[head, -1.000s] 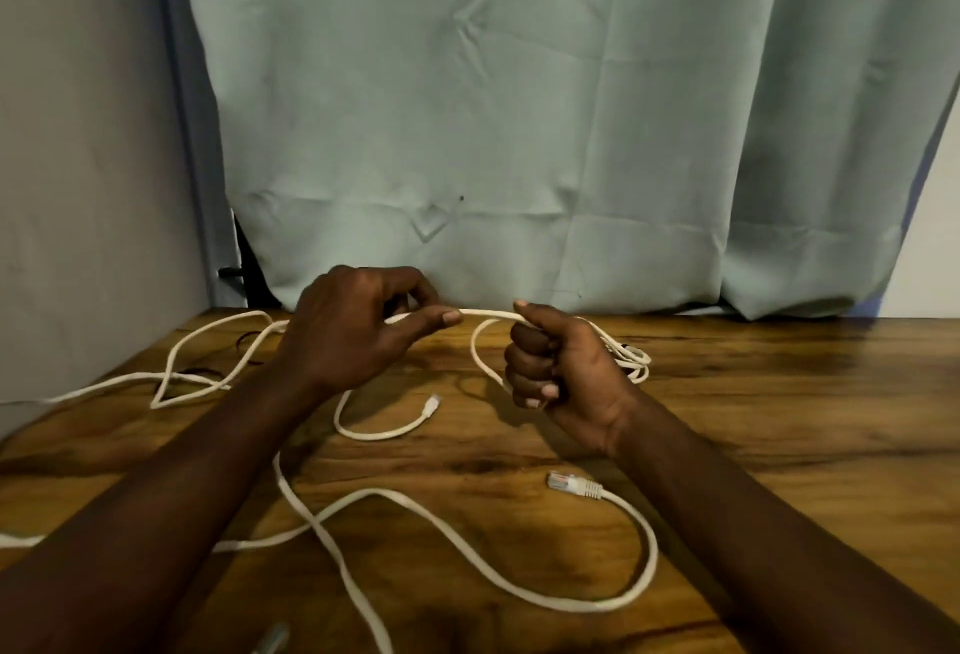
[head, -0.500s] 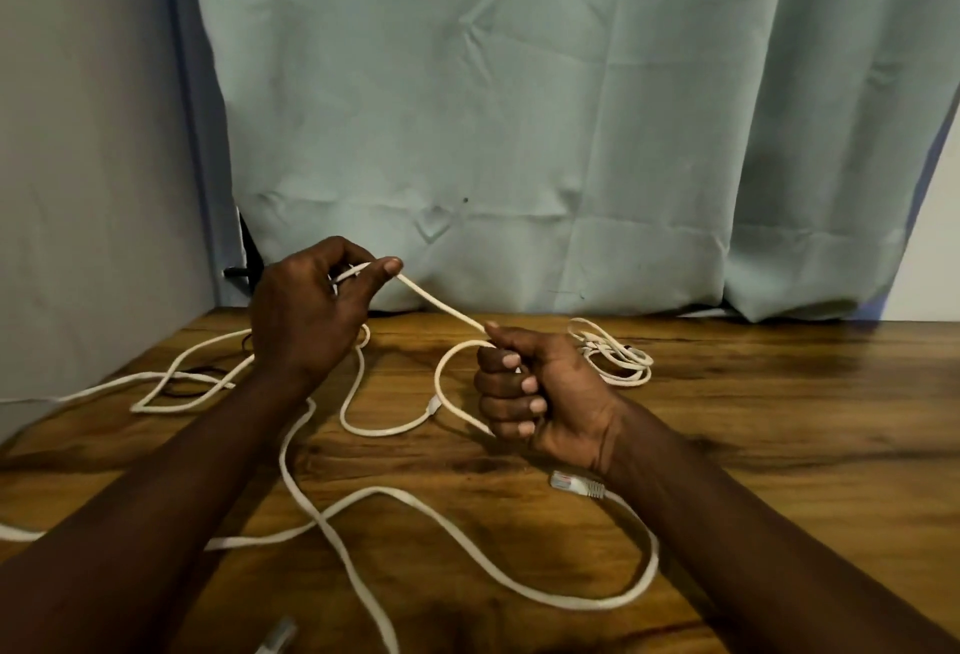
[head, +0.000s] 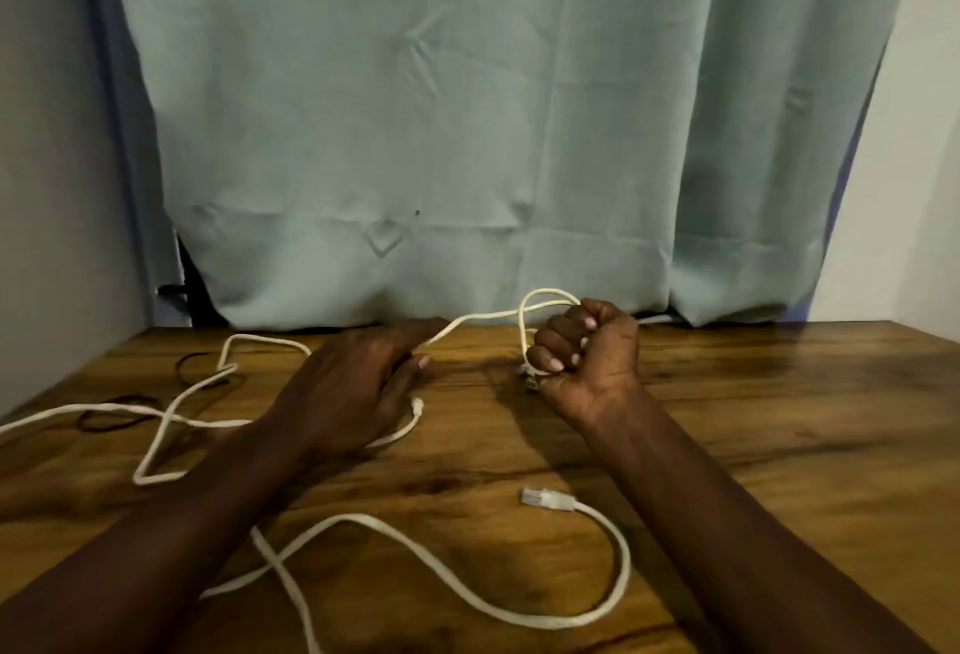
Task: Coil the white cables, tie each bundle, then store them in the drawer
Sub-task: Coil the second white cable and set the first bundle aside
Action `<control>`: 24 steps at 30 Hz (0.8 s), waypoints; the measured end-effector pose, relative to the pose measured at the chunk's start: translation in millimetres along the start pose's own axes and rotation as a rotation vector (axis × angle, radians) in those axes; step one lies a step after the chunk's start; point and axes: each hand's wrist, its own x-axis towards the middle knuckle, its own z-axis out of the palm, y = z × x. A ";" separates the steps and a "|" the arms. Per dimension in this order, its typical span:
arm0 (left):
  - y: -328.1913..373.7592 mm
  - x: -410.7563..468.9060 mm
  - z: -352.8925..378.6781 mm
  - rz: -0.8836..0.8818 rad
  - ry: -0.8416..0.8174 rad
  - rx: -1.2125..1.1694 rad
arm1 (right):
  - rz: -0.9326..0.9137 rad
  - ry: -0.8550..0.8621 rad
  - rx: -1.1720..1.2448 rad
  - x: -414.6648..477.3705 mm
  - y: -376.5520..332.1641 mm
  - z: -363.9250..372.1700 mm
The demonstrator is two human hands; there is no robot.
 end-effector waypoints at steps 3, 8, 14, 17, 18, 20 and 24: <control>-1.9 -3.8 3.2 -0.008 -0.159 0.079 | -0.136 0.160 0.026 3.3 -14.9 -3.5; 27.0 3.9 6.5 0.099 -0.401 0.424 | -0.222 0.195 0.036 2.9 -23.1 -4.9; 50.1 6.9 2.5 0.296 -0.388 0.502 | -0.316 0.015 -0.492 -4.3 4.2 4.9; 46.8 5.6 0.2 0.341 -0.314 0.388 | -0.355 -0.114 -1.159 -3.1 26.9 -7.8; 43.7 5.5 -1.2 0.334 -0.274 0.354 | -0.328 -0.177 -1.317 -2.8 33.2 -12.4; 35.5 5.9 -5.5 0.301 -0.153 0.271 | -0.307 -0.276 -1.512 -5.5 38.4 -15.8; 21.9 8.2 -16.4 0.085 0.039 0.056 | -0.323 -0.371 -1.583 -19.3 41.4 -5.3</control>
